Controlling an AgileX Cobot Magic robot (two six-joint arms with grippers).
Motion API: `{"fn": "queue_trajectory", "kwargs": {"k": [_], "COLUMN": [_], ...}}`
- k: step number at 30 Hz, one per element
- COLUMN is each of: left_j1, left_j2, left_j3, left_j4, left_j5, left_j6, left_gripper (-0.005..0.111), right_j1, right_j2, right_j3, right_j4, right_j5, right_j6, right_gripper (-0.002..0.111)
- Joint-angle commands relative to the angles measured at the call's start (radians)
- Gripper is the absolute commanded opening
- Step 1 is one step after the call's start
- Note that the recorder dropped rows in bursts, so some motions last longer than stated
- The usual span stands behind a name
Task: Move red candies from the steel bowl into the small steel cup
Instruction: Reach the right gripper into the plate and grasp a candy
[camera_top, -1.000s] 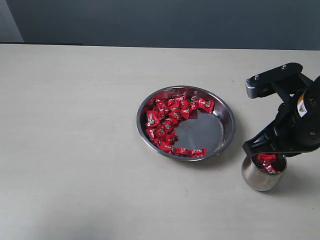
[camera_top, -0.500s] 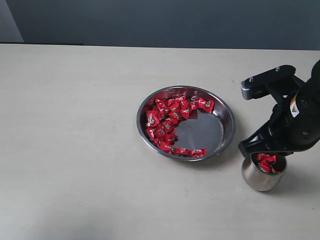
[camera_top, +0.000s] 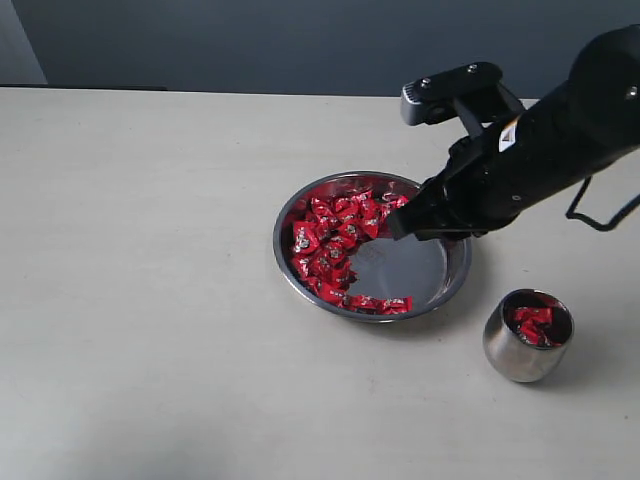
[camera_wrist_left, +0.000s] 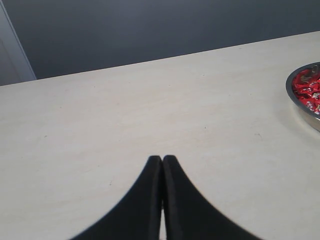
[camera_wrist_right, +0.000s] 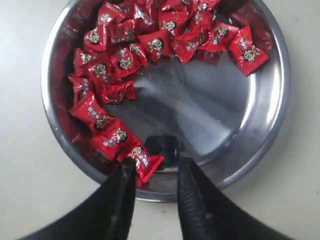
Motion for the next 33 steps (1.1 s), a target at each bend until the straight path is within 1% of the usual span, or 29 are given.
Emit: {"fn": "queue_trajectory", "kwargs": {"k": [1,13,27,33], "left_j1": [-0.008,-0.008,-0.008,-0.008], "left_j2": [-0.004,-0.004,-0.004,-0.004], "left_j3": [-0.001,-0.001,-0.001,-0.001], "left_j4": [0.002,0.002,0.002,0.002], "left_j5": [-0.005,-0.005,-0.005,-0.005], "left_j6": [-0.006,-0.006,-0.006,-0.006], "left_gripper": [0.0,0.0,0.0,0.0], "right_j1": [0.0,0.0,0.0,0.0], "right_j2": [0.086,0.256,0.345,0.385], "right_j3": [-0.06,-0.147,-0.255,-0.285], "right_j4": [0.007,0.036,0.036,0.086], "right_j5": [-0.006,0.006,0.091,0.174], "right_j6": [-0.023,-0.073,-0.11,-0.152], "right_gripper": [0.03,0.03,0.03,0.03]}}
